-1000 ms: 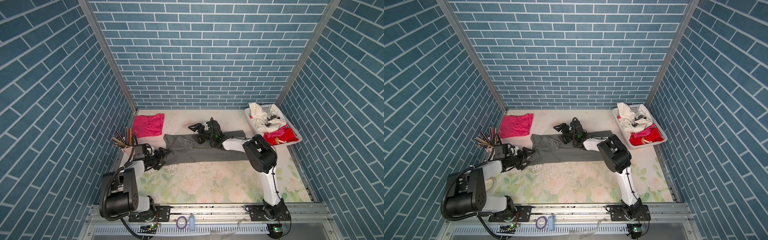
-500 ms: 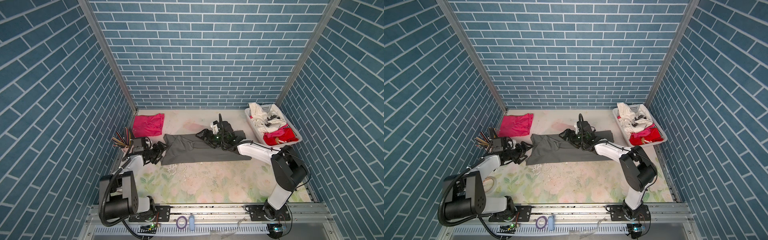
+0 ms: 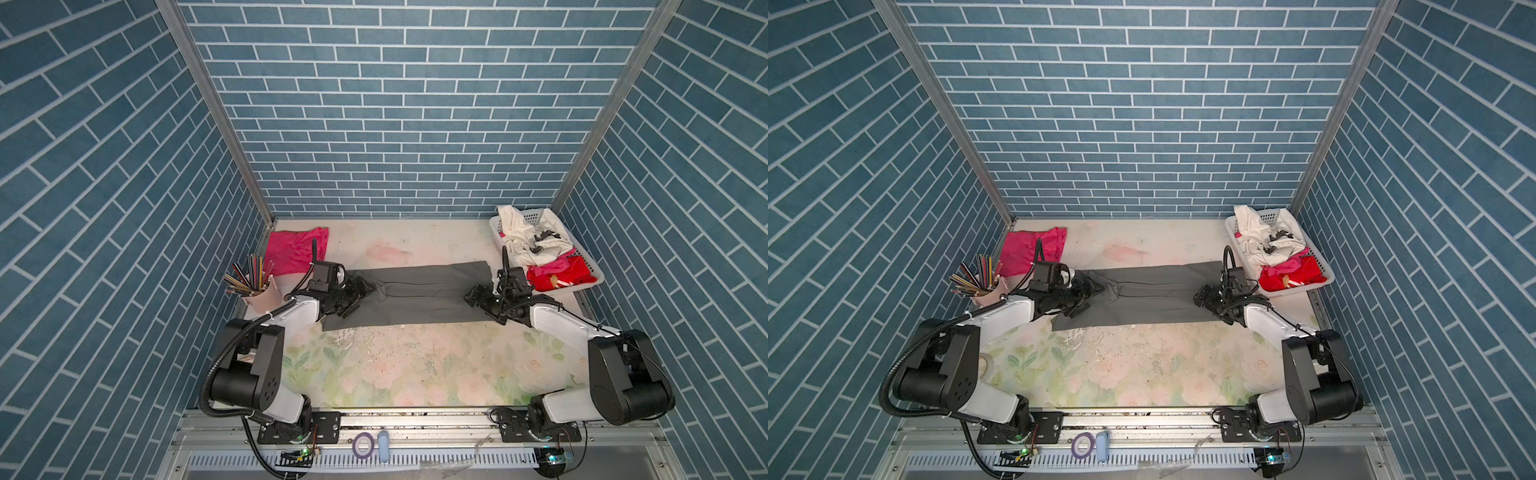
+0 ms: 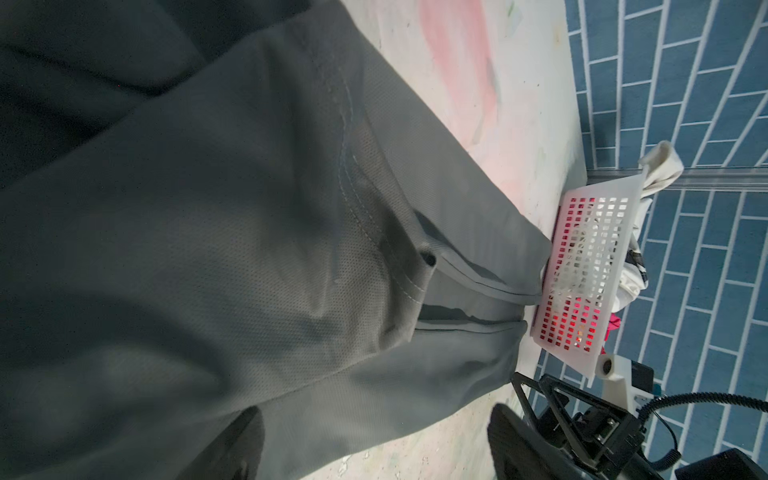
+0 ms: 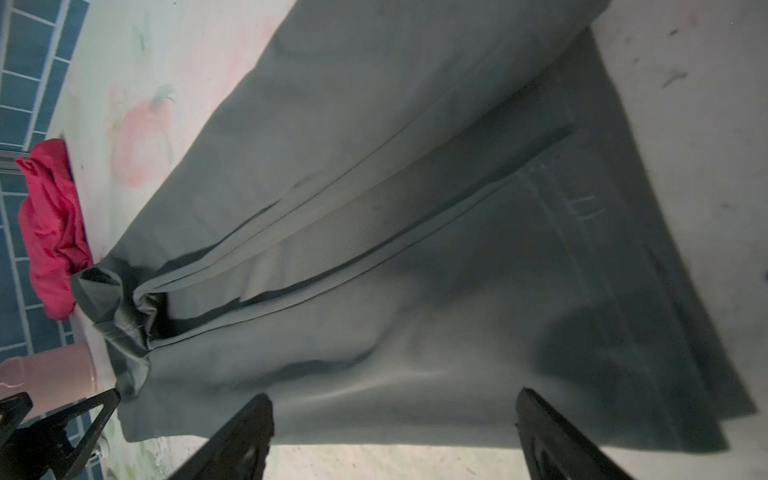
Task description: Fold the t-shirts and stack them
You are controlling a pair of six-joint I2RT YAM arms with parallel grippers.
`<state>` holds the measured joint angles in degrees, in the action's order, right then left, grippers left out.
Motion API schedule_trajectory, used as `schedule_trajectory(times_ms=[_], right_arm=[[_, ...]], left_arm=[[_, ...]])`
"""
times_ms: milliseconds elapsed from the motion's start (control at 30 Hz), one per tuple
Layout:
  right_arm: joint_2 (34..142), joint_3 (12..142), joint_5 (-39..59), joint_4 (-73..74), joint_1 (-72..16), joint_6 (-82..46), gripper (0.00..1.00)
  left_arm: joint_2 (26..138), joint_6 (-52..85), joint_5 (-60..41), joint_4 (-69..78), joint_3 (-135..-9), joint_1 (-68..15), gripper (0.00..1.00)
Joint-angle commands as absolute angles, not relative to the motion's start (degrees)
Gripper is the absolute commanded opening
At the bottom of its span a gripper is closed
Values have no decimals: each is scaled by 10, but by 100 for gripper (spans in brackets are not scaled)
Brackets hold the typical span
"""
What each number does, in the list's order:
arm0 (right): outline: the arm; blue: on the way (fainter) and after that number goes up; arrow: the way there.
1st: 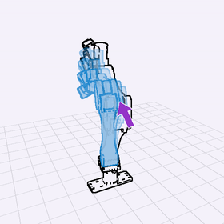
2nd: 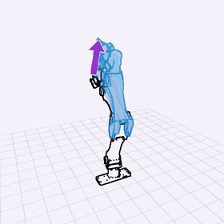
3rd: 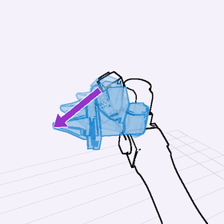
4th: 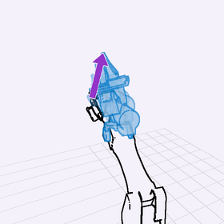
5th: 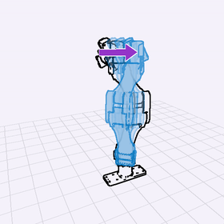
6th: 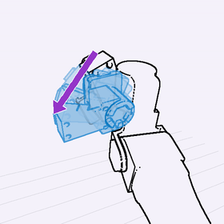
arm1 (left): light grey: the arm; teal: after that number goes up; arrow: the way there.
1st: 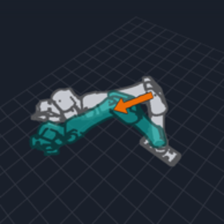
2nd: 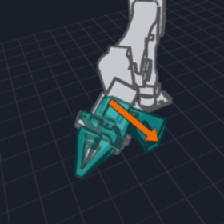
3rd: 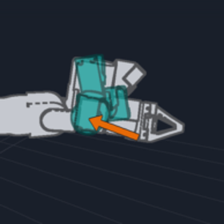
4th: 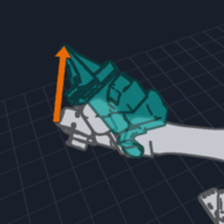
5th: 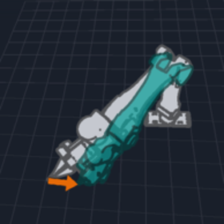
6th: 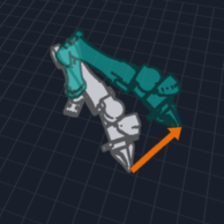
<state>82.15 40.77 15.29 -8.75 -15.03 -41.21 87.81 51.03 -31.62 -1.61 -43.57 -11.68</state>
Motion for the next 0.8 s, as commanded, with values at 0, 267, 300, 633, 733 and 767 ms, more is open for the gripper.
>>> schedule_trajectory(times_ms=[0,267,300,633,733,767], right_arm=[[843,408,163,-105,-121,-360,92],[866,394,147,-108,-96,-352,92],[866,393,148,-108,-95,-352,92],[823,469,91,-192,-95,-303,93],[824,493,62,-210,-94,-289,97],[828,499,56,-214,-95,-286,97]], left_arm=[[896,519,-301,16,-434,-120,86],[952,501,-288,18,-433,-117,86],[955,500,-287,17,-432,-115,86],[900,404,-161,-141,-560,-122,86],[875,356,-42,-203,-606,-144,86],[871,346,-17,-217,-613,-147,86]])
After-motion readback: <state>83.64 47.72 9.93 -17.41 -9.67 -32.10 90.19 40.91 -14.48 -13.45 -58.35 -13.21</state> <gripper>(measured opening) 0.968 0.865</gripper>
